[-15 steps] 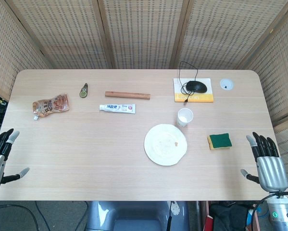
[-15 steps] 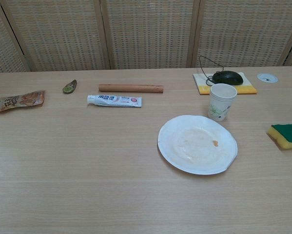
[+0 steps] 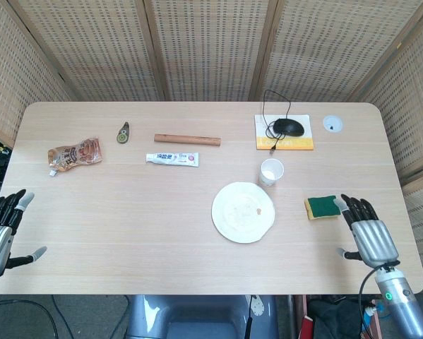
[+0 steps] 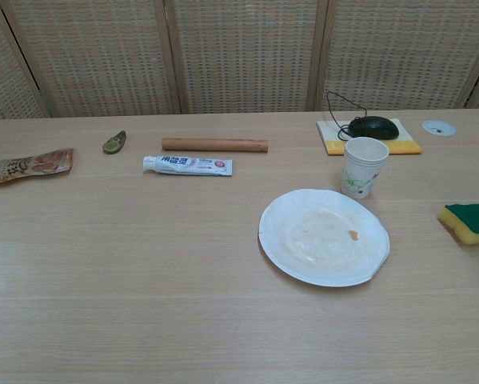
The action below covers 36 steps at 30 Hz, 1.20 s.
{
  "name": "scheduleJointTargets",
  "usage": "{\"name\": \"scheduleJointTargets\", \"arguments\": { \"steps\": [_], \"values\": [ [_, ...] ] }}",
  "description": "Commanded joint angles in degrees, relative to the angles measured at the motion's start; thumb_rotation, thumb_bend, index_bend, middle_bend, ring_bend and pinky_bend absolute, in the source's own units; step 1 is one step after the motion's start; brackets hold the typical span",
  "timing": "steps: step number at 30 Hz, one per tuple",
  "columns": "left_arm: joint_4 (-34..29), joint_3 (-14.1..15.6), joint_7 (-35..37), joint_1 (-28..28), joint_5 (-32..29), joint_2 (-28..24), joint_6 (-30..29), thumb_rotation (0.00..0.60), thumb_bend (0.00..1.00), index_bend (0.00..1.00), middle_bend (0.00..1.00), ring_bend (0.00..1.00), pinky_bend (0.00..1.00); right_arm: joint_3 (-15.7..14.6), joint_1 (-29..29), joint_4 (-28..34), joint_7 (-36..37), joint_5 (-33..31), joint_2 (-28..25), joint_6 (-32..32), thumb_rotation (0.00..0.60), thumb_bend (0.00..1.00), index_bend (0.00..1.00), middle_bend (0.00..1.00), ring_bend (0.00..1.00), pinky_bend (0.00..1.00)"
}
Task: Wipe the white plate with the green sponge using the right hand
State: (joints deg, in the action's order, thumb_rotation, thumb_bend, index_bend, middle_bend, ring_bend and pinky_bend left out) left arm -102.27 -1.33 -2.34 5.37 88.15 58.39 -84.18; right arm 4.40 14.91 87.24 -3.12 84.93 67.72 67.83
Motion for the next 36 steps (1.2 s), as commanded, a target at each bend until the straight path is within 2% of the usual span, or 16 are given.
{"name": "scheduleJointTargets", "arguments": {
  "steps": [1, 7, 12, 22, 36],
  "values": [
    [-0.03, -0.13, 0.0, 0.04, -0.32, -0.06, 0.04, 0.6, 0.0, 0.0, 0.0, 0.0, 0.0, 1.34, 6.74, -7.41, 5.47, -1.64, 2.8, -9.18, 0.6, 0.0, 0.01, 0.0, 0.0, 0.0],
    [-0.12, -0.3, -0.58, 0.19, -1.01, 0.18, 0.35, 0.6, 0.0, 0.0, 0.0, 0.0, 0.0, 1.27, 10.98, -13.6, 3.49, -2.62, 6.57, -14.95, 0.6, 0.0, 0.02, 0.0, 0.0, 0.0],
    [-0.05, -0.6, -0.73, 0.57, -2.0, 0.21, 1.11, 0.6, 0.0, 0.0, 0.0, 0.0, 0.0, 1.46, 13.06, -17.95, 0.97, -4.23, 9.78, -17.35, 0.6, 0.0, 0.07, 0.01, 0.0, 0.0],
    [0.01, -0.89, 0.04, 0.94, -2.89, -0.2, 1.8, 0.6, 0.0, 0.0, 0.0, 0.0, 0.0, 0.34, 16.38, -26.64, -0.89, -4.4, 15.05, -21.34, 0.6, 0.0, 0.16, 0.12, 0.01, 0.04],
    [-0.09, -1.29, 0.15, 1.13, -3.91, -0.32, 1.98, 0.6, 0.0, 0.0, 0.0, 0.0, 0.0, -0.8, 18.89, -36.62, 2.78, -3.72, 21.0, -23.86, 0.6, 0.0, 0.27, 0.25, 0.15, 0.24]
  ]
}}
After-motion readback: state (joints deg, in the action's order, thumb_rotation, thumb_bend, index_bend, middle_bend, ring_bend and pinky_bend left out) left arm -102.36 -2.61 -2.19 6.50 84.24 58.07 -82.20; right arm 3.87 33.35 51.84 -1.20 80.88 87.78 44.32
